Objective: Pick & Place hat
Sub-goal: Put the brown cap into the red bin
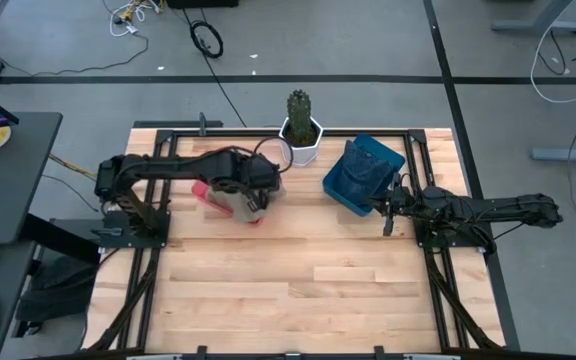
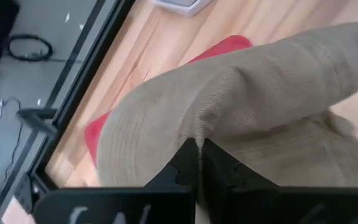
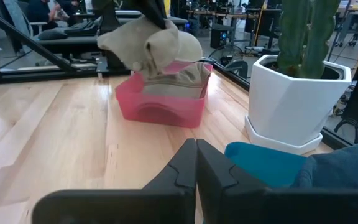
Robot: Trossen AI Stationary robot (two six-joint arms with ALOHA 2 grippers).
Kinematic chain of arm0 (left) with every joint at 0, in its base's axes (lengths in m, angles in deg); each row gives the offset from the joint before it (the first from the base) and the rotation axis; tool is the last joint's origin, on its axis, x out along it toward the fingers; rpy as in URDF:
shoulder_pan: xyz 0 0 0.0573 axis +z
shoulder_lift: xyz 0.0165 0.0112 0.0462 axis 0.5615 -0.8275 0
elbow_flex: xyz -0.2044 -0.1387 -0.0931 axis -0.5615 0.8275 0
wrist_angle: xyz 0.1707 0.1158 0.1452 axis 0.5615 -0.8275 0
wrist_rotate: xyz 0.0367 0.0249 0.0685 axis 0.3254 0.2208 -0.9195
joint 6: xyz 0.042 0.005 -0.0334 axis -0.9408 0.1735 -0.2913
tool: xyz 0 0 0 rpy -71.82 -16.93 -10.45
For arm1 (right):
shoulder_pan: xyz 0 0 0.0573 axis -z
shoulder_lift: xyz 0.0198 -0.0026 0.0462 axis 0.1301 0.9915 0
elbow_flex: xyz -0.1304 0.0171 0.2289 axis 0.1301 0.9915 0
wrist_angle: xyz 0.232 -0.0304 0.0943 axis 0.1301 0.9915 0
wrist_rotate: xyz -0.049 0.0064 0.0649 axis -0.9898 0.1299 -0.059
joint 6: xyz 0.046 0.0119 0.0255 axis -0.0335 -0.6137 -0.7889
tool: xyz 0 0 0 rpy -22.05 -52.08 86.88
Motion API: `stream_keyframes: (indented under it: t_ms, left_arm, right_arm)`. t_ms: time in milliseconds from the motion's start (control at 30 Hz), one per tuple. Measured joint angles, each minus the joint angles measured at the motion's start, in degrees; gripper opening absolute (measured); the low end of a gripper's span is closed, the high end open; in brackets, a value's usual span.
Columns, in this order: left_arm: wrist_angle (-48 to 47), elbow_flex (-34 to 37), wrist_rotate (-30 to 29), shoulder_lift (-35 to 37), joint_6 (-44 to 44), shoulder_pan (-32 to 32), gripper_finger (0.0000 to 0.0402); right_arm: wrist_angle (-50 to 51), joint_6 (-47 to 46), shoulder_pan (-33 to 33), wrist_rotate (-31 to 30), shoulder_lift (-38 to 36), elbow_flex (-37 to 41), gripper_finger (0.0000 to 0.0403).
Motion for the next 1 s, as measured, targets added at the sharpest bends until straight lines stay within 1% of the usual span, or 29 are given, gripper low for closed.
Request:
stream_keyframes:
  t_ms: [333, 567, 633, 767, 867, 1000]
  left_arm:
    - [-3.5, 0.1, 0.1, 0.0, 6.1, 2.0, 0.0010]
    - [-7.7, 0.2, -2.4, 0.0, 10.5, 3.4, 0.0006]
    - [-6.2, 1.6, -2.9, 0.0, 11.2, 3.5, 0.0008]
    - [-4.3, 7.6, -3.2, -0.1, 13.1, 4.1, 0.0010]
    - [2.0, 12.6, -2.7, -0.1, 13.3, 5.7, 0.0006]
    - [7.9, 15.7, -0.4, -0.1, 12.6, 8.0, 0.0008]
  right_arm:
    - [0.0, 0.0, 0.0, 0.0, 0.0, 0.0, 0.0009]
    - [0.0, 0.0, 0.0, 0.0, 0.0, 0.0, 0.0009]
    - [0.0, 0.0, 0.0, 0.0, 0.0, 0.0, 0.0009]
    - [0.0, 0.0, 0.0, 0.0, 0.0, 0.0, 0.0009]
    - [0.0, 0.0, 0.0, 0.0, 0.0, 0.0, 0.0009]
    - [0.0, 0.0, 0.0, 0.0, 0.0, 0.0, 0.0009]
